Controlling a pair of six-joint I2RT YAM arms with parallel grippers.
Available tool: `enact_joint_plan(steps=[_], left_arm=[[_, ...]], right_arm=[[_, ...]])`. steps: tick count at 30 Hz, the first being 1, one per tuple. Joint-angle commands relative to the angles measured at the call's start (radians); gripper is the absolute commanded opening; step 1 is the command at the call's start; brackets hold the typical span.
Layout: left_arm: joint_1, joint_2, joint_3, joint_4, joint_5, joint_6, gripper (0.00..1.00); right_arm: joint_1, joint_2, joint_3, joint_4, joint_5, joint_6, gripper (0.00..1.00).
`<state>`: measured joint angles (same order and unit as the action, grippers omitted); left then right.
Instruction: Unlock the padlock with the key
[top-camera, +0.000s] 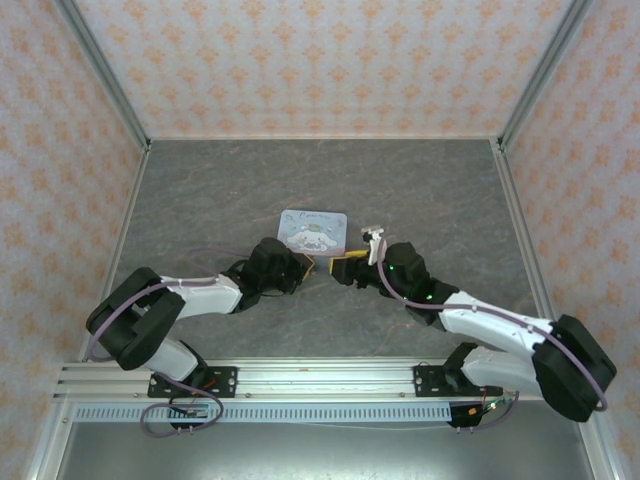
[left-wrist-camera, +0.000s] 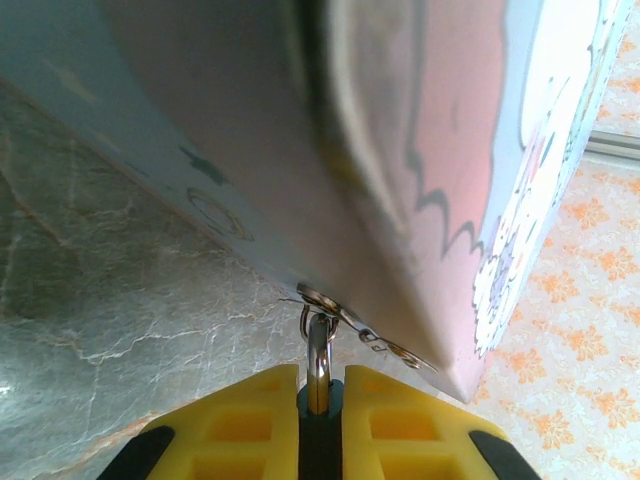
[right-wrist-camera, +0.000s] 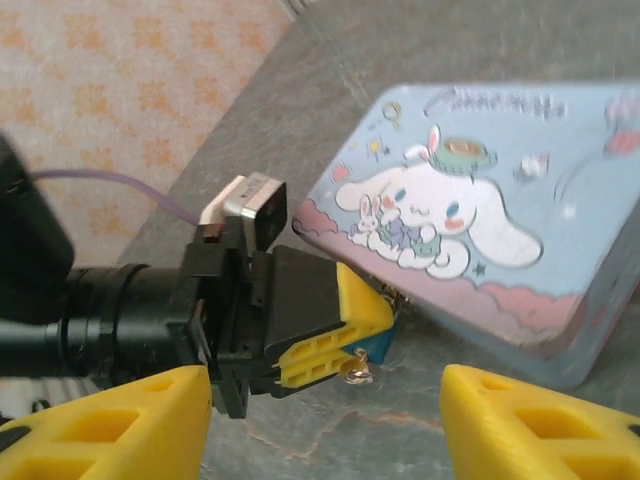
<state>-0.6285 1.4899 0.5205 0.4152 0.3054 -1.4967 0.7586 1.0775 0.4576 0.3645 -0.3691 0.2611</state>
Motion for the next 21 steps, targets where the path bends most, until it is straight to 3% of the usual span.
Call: enact_joint_plan(steps=[1, 5, 11, 15, 21], left_arm=[[-0.008, -0.042, 0.04, -0.049, -0.023, -0.028, 0.0], [-0.007, -0.051, 0.071, -0.131, -0.017, -0.054, 0.0], [-0.008, -0.049, 0.12, -0.225, 0.004, -0.08, 0.0], [-0.008, -0.048, 0.129, -0.23, 0.011, -0.098, 0.0], [-0.008, -0.049, 0.132, -0.222, 0.02, -0.106, 0.0]], right_arm=[[0.007, -0.031, 0.021, -0.109, -0.02, -0.392, 0.63], [0.036, -0.013, 0.074, -0.213, 0.02, -0.659, 0.63], [0.192, 0.061, 0.046, -0.162, 0.333, -0.978, 0.63], [0.267, 0.144, 0.027, -0.064, 0.478, -1.074, 0.63], [0.289, 0.23, 0.013, 0.07, 0.504, -1.086, 0.62]])
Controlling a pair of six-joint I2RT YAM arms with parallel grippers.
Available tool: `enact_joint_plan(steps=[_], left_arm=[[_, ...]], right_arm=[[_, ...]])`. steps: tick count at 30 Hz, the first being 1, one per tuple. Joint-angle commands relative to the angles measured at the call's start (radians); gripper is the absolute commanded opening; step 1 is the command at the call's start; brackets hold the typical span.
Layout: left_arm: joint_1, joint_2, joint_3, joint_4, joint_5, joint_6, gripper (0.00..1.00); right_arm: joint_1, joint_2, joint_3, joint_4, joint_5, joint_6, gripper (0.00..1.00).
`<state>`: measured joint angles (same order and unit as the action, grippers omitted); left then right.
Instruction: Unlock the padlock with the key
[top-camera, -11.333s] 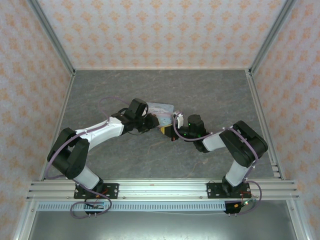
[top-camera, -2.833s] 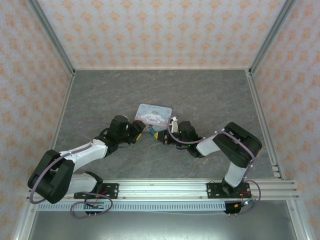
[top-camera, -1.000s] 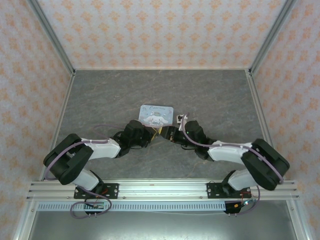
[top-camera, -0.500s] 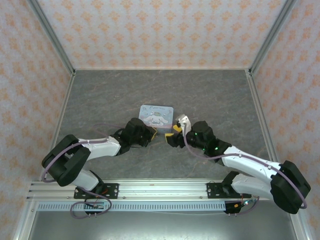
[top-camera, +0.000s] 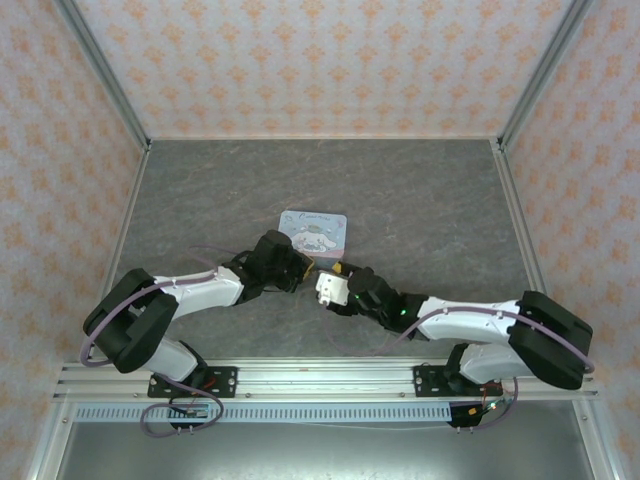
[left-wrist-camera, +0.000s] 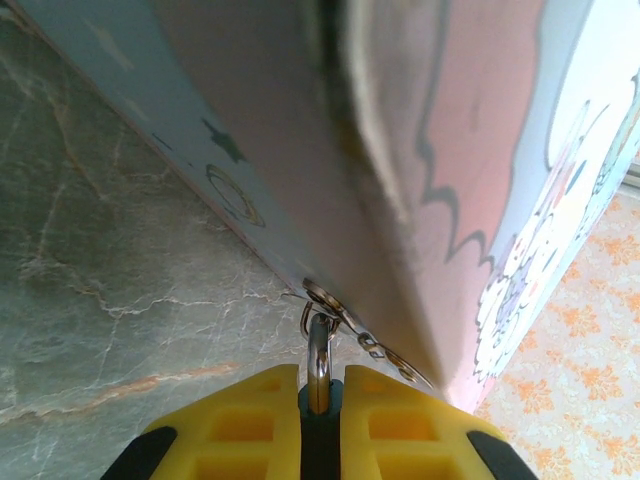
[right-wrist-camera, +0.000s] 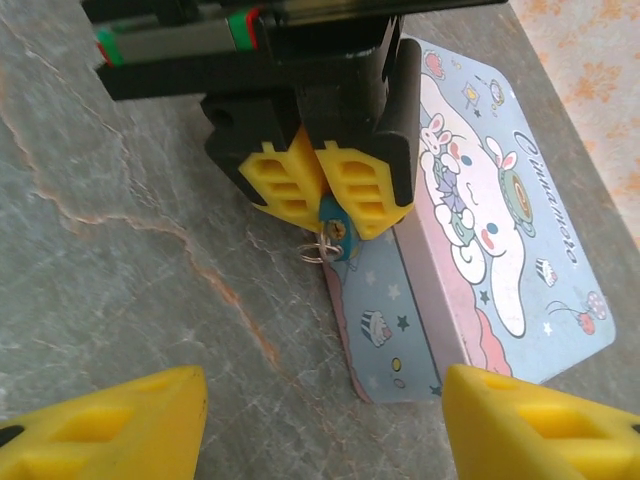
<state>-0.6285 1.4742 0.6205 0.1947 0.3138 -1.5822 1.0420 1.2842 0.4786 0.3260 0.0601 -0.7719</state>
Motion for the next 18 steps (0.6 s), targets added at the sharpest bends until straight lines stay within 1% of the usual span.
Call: enact_joint_plan(steps=[1, 4, 8, 11, 18], left_arm=[[-0.008, -0.035, 0.033, 0.0, 0.012, -0.021, 0.0], [-0.008, -0.038, 0.034, 0.0, 0.013, -0.018, 0.0], [-0.008, -0.038, 0.039, -0.002, 0.018, -0.011, 0.0], [-0.008, -0.035, 0.041, -0.002, 0.021, -0.006, 0.0], [-0.007, -0.026, 0.045, -0.003, 0.031, -0.004, 0.0]], right_arm=[[0.006, 0.038, -0.006, 0.122, 0.072, -0.052, 0.62], [0.01, 0.079, 0.005, 0.156, 0.071, -0.044, 0.59], [0.014, 0.137, 0.037, 0.166, 0.057, -0.038, 0.51], [0.015, 0.176, 0.055, 0.183, 0.053, -0.038, 0.48], [0.015, 0.225, 0.083, 0.227, 0.064, -0.03, 0.38]])
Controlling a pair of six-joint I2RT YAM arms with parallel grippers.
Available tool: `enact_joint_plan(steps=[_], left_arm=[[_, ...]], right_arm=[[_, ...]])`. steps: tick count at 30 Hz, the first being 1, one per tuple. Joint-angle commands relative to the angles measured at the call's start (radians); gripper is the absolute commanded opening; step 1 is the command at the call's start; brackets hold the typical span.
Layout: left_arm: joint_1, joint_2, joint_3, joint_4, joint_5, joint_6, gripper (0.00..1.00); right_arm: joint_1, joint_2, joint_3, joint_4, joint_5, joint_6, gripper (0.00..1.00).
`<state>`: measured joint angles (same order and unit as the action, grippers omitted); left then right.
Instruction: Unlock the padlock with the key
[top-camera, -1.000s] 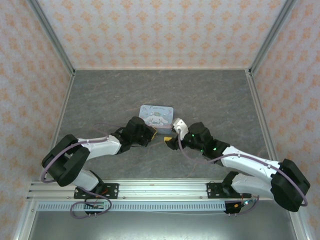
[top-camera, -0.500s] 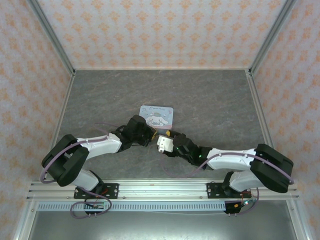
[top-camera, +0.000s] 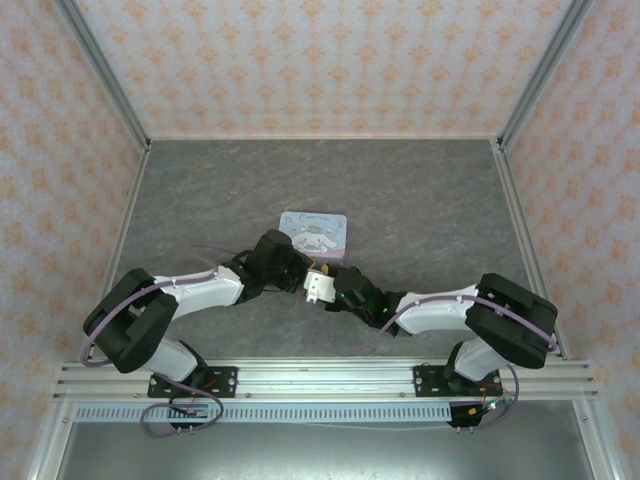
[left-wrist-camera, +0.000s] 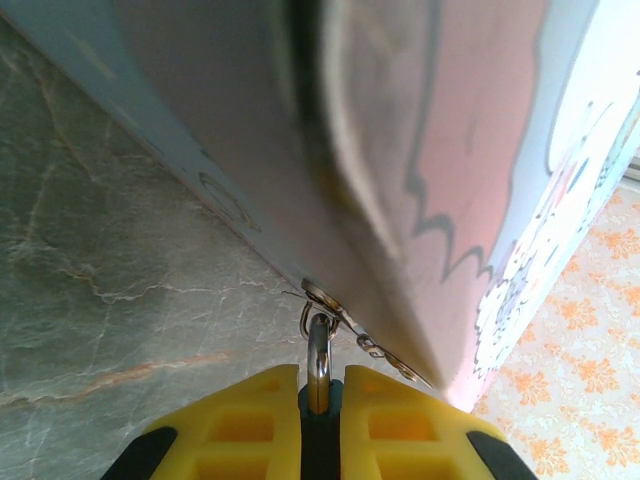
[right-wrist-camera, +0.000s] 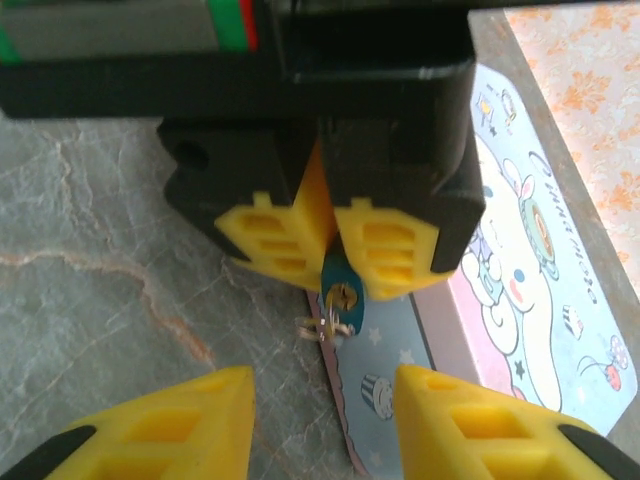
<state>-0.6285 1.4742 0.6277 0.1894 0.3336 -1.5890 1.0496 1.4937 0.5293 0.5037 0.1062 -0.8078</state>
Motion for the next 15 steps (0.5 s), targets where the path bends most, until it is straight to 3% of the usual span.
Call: enact_joint_plan(steps=[1, 15], left_arm=[[-0.008, -0.024, 0.038, 0.002, 0.014, 0.003, 0.0], [-0.009, -0.008, 0.041, 0.017, 0.034, 0.0, 0.0]], right_arm=[[0.007, 0.022, 0.034, 0.053, 0.022, 0.004, 0.35], [0.007, 0.055, 0.046, 0.076, 0.037, 0.031, 0.05]])
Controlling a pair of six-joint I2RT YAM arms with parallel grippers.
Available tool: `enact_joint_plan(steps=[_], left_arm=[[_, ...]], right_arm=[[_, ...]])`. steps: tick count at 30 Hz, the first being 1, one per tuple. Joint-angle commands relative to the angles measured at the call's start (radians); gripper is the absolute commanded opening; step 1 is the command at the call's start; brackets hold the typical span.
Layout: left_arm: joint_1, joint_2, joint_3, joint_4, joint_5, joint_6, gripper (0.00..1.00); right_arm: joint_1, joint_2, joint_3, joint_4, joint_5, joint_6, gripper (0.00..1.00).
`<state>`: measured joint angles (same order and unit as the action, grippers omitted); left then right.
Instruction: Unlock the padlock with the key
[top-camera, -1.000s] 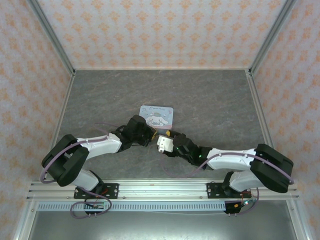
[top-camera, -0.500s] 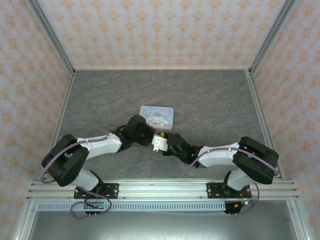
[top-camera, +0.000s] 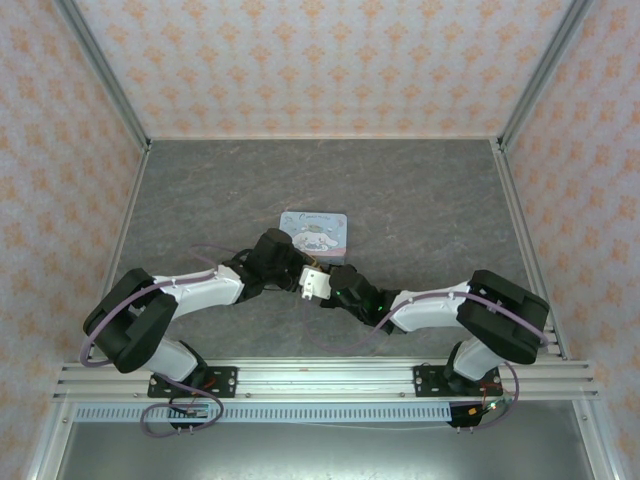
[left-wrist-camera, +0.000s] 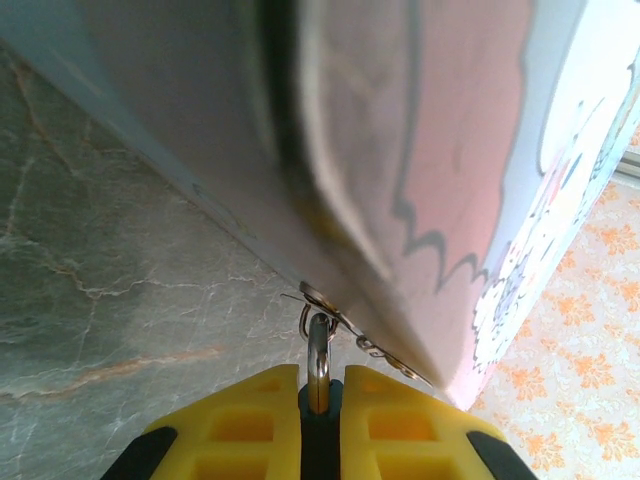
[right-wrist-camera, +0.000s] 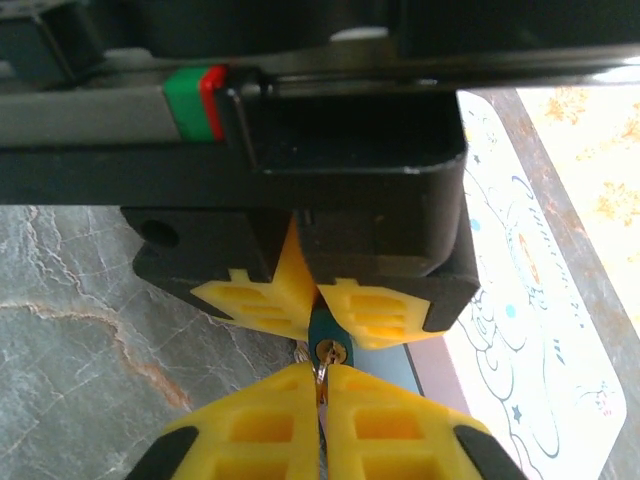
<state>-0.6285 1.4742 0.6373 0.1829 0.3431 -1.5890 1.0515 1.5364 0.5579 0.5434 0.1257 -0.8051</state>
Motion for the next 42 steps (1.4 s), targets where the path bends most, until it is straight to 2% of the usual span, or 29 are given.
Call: enact_joint_plan(steps=[1, 9, 18, 26, 30, 36, 39, 42], left_arm=[[-0.008, -0.007, 0.031, 0.024, 0.026, 0.0, 0.0], [-0.008, -0.011, 0.025, 0.026, 0.022, -0.003, 0.0], [-0.008, -0.006, 0.024, 0.03, 0.024, -0.005, 0.0], [-0.008, -0.002, 0.023, 0.02, 0.01, 0.011, 0.0], [-0.005, 0.0, 0.022, 0.001, -0.018, 0.041, 0.01], [0.018, -0.003, 0.007, -0.029, -0.043, 0.086, 0.21], [0.043, -0.014, 0.001, -0.05, -0.022, 0.124, 0.29], [0.063, -0.042, -0.01, -0.077, -0.018, 0.154, 0.42]], right_arm=[[0.005, 0.012, 0.017, 0.043, 0.026, 0.046, 0.01], [0.004, 0.005, 0.023, 0.06, 0.073, 0.264, 0.0], [-0.002, 0.035, -0.005, 0.204, 0.063, 0.645, 0.0], [-0.01, 0.056, -0.001, 0.174, 0.045, 0.668, 0.0], [-0.015, 0.069, -0.001, 0.151, 0.029, 0.735, 0.0], [-0.019, 0.106, -0.036, 0.203, 0.015, 0.839, 0.0], [-0.023, 0.116, -0.061, 0.249, 0.001, 0.851, 0.0], [-0.025, 0.121, -0.065, 0.251, -0.008, 0.847, 0.0]])
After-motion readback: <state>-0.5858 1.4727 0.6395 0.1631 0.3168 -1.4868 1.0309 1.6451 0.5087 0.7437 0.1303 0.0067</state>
